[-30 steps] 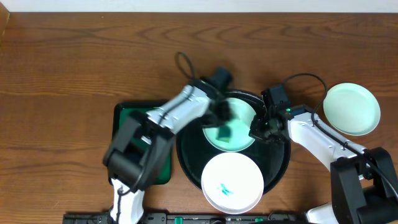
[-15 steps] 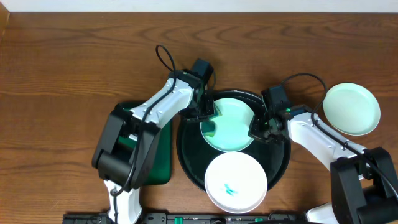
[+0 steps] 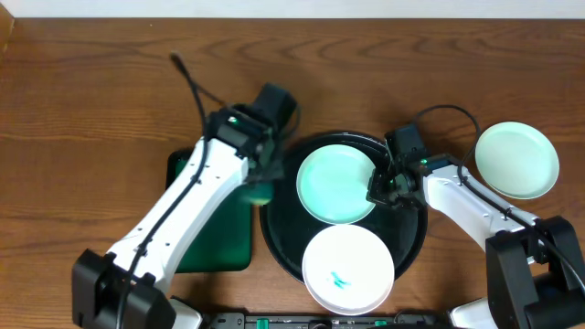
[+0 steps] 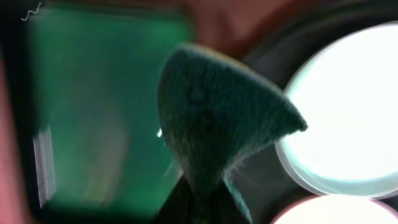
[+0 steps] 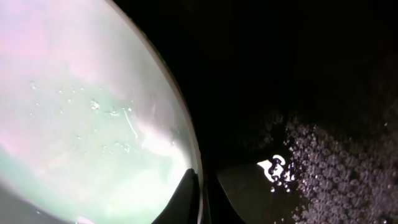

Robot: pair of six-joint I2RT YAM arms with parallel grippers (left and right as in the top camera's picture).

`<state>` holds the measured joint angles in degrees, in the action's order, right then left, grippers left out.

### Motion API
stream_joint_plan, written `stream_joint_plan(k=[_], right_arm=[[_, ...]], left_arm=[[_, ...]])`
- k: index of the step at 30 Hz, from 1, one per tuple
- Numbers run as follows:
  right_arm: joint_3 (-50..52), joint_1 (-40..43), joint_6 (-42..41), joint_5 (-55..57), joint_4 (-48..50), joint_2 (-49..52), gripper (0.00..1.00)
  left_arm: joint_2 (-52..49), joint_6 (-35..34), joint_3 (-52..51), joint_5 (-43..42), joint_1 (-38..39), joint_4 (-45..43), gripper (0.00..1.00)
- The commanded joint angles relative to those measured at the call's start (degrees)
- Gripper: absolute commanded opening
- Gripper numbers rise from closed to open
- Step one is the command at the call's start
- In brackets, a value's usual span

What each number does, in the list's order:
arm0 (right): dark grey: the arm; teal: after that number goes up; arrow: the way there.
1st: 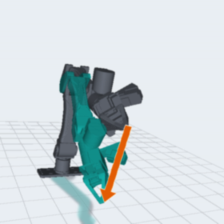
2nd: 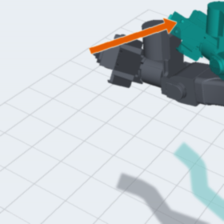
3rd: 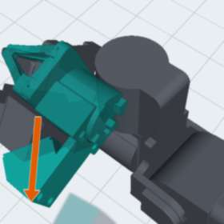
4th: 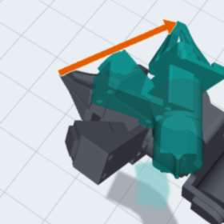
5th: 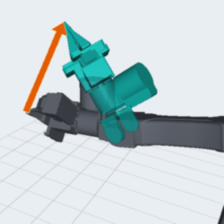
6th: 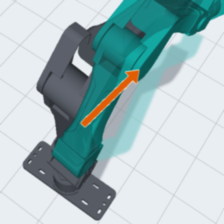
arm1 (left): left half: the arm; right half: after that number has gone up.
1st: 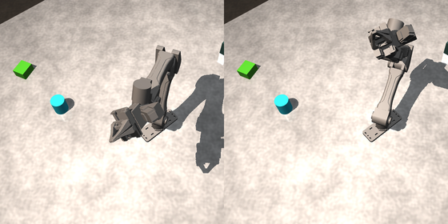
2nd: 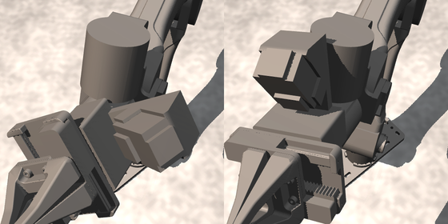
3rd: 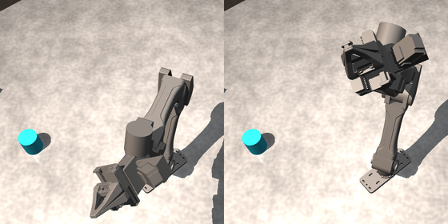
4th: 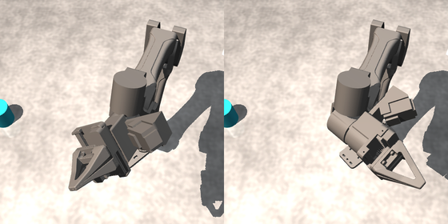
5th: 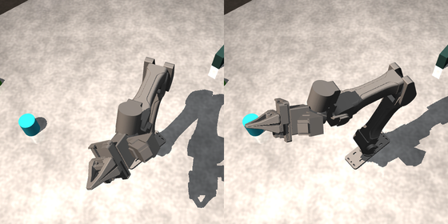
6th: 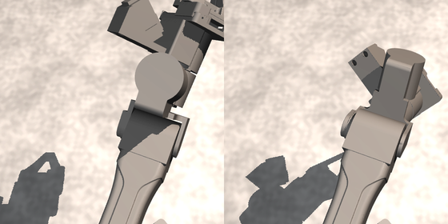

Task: Clean dirty plates on tray and stack at the side
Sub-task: 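Lift the sponge back over the green tray with the left gripper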

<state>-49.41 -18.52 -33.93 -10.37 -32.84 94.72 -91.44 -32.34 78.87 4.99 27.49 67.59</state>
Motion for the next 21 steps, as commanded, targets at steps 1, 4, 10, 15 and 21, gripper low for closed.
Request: stream_joint_plan(k=[1, 4, 10, 15, 21], right_arm=[[-2.5, 0.4, 4.5, 2.6, 0.2, 0.3, 0.02], [-5.9, 0.4, 7.1, 2.1, -0.7, -0.5, 0.02], [-13.4, 0.3, 15.0, 2.7, -6.5, -2.9, 0.02], [-17.3, -1.9, 18.3, 11.3, -11.8, -4.7, 0.01], [-20.0, -7.0, 23.3, 23.3, -15.6, -8.5, 0.01]], left_arm=[[-0.6, -3.6, -1.1, 5.3, -2.9, 4.2, 0.07], [-0.6, -3.5, -2.6, 5.2, -5.0, 5.7, 0.07], [-0.6, -3.3, -3.1, 4.7, -7.8, 5.5, 0.07], [-0.7, -2.4, -3.4, 4.7, -8.2, 4.6, 0.07], [-0.7, -1.2, -4.9, 4.7, -8.2, 2.5, 0.07]])
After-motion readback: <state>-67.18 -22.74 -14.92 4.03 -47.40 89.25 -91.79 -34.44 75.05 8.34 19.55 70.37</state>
